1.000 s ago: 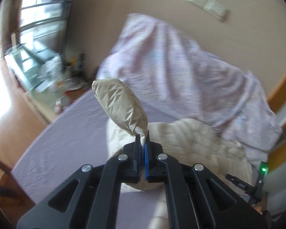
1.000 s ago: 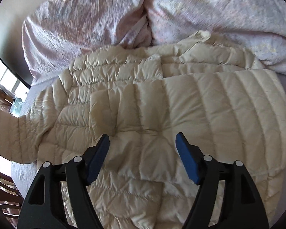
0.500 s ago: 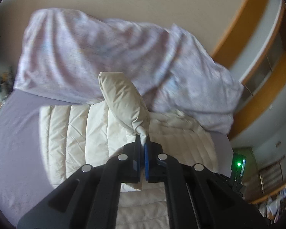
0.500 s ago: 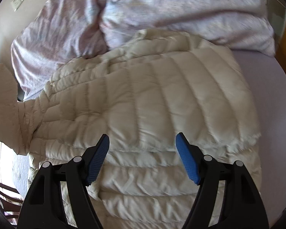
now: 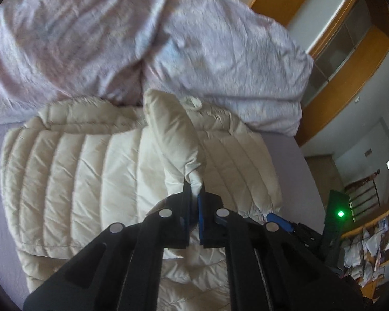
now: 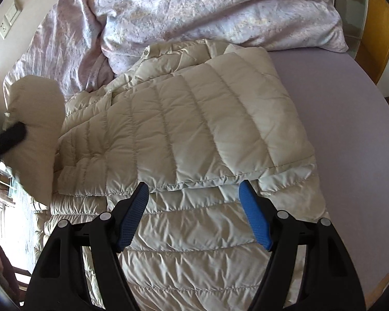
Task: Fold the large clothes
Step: 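Lay the held sleeve over the coat body and open the left gripper, then grasp the coat hem with the right gripper while the left gripper grasps the hem, then lift the hem with both grippers and fold it toward the collar, then press the folded coat down with both grippers near the collar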
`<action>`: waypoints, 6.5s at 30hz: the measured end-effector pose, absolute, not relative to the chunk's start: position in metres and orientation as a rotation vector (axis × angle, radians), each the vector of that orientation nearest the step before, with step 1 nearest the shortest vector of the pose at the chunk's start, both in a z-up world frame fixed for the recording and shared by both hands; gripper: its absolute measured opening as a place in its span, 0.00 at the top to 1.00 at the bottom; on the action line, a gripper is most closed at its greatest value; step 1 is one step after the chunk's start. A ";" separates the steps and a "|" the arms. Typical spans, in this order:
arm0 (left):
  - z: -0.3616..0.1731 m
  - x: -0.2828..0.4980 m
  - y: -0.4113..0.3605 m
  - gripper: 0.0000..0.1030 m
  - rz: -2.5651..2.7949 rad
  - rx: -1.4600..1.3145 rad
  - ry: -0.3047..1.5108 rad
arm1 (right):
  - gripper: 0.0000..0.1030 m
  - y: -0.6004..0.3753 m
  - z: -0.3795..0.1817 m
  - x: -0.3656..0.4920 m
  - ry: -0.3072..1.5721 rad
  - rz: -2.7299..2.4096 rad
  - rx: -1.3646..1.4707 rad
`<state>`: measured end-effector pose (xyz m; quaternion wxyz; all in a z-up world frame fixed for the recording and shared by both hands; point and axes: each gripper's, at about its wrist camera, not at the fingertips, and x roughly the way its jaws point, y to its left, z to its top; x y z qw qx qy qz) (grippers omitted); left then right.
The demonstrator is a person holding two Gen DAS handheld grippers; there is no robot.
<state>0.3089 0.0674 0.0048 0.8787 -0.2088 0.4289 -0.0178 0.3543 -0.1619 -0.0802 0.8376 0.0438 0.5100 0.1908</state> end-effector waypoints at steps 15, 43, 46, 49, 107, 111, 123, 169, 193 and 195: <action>-0.009 0.277 0.136 0.50 0.117 -0.510 0.901 | 0.49 -0.113 -0.062 0.344 1.028 0.562 0.046; -0.042 0.219 0.183 0.46 0.296 -0.423 0.979 | 0.78 -0.066 -0.114 0.376 1.191 0.435 -0.064; -0.041 0.211 0.182 0.43 0.304 -0.406 0.980 | 0.56 -0.072 -0.106 0.374 1.195 0.461 -0.032; -0.040 0.198 0.181 0.36 0.309 -0.388 0.982 | 0.28 -0.087 -0.089 0.366 1.151 0.487 0.006; -0.074 -0.022 0.148 0.97 0.310 -0.539 1.044 | 0.91 -0.345 -0.080 0.251 1.266 0.734 0.312; -0.048 -0.010 0.155 0.98 0.347 -0.517 0.970 | 0.91 -0.340 -0.057 0.267 1.187 0.731 0.320; 0.017 0.060 0.190 0.98 0.396 -0.454 0.815 | 0.91 -0.310 0.005 0.326 1.028 0.715 0.304; -0.030 0.338 0.341 0.61 0.455 -0.578 0.893 | 0.51 -0.194 -0.042 0.573 1.025 0.433 0.434; -0.072 0.343 0.255 0.38 0.540 -0.277 0.912 | 0.43 -0.134 -0.074 0.497 0.884 0.368 -0.100; -0.077 0.348 0.258 0.36 0.549 -0.271 0.919 | 0.43 -0.134 -0.082 0.502 0.895 0.350 -0.095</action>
